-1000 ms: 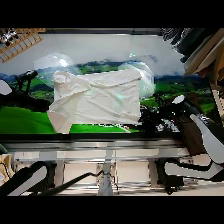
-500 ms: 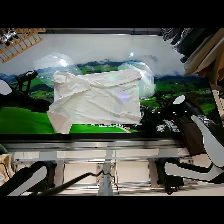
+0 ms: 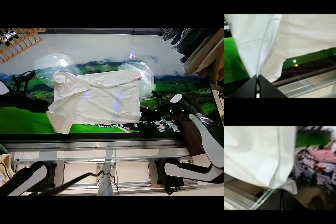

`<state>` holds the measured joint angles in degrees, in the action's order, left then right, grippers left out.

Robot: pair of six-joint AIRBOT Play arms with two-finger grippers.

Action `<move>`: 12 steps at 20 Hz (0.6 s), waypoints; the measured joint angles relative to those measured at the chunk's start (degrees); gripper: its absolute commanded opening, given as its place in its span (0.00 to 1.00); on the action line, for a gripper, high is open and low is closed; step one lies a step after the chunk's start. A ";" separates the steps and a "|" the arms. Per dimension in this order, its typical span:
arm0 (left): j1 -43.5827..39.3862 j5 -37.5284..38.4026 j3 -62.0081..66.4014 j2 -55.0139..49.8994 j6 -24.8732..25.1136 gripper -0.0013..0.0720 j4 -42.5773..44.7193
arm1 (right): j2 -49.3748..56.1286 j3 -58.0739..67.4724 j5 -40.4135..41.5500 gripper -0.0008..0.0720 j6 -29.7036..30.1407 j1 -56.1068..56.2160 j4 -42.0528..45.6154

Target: Fold the clothes and pants, and hang the long-sleeved shirts on hangers.

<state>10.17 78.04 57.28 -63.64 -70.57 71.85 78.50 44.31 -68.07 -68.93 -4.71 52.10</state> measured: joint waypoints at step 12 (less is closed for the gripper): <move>9.20 2.32 0.02 0.20 3.93 0.03 -10.25 | -6.75 -4.11 -3.45 0.55 -1.92 -1.68 4.26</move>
<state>19.38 80.36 57.30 -63.44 -66.63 61.60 71.75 40.21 -71.53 -70.85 -6.39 56.36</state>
